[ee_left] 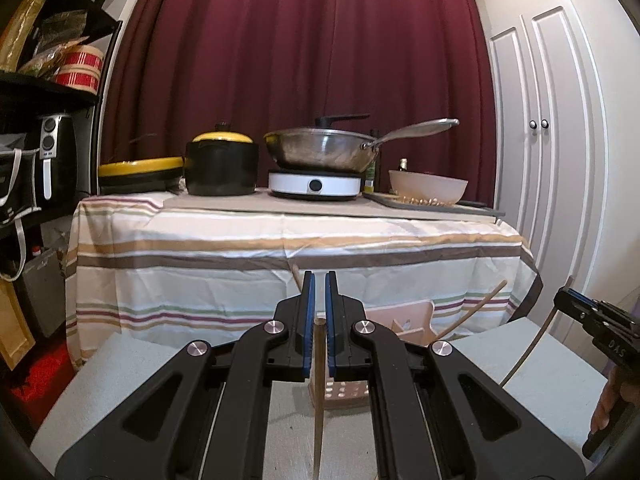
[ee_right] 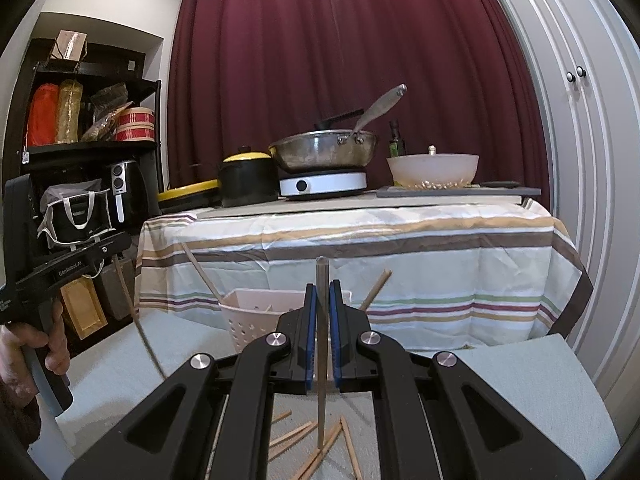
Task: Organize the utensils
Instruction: 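Lower the left tool's chopstick into the holder while the right tool lowers its chopstick too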
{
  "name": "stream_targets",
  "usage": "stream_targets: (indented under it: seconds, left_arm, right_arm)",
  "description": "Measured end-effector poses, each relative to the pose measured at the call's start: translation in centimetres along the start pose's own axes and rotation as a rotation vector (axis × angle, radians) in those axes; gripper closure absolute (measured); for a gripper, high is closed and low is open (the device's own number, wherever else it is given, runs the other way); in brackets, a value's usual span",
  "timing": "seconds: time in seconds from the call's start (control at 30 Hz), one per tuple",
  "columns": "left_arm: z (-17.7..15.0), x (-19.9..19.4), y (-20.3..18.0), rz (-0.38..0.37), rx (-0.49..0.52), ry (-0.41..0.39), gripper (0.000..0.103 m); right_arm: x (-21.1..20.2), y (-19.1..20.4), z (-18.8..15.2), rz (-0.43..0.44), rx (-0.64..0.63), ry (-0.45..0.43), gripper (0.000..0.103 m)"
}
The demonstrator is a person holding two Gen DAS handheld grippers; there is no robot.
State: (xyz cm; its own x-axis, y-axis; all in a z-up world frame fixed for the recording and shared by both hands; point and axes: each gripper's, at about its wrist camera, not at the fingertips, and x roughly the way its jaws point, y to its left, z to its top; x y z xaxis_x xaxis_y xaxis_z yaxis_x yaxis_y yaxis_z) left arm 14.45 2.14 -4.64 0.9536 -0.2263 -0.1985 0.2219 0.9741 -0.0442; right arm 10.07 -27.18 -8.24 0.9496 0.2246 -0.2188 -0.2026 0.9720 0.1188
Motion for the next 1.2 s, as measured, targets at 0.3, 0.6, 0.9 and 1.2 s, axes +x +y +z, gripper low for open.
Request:
stream_targets:
  seconds: [0.3, 0.6, 0.9, 1.2]
  left_arm:
    - [2.9, 0.1, -0.8, -0.049, 0.017, -0.024, 0.098]
    - [8.2, 1.0, -2.0, -0.088, 0.034, -0.122, 0.098]
    - [13.0, 4.5, -3.2, -0.086, 0.064, -0.191, 0.098]
    - [13.4, 10.1, -4.0, -0.071, 0.051, -0.183, 0.098]
  right_arm:
    - [0.1, 0.6, 2.2, 0.035, -0.003, -0.043, 0.096]
    - [1.1, 1.3, 6.3, 0.063, -0.033, -0.118, 0.096]
    - [4.4, 0.5, 9.5, 0.067, -0.019, -0.147, 0.096]
    - [8.8, -0.1, 9.6, 0.047, -0.019, -0.129, 0.096]
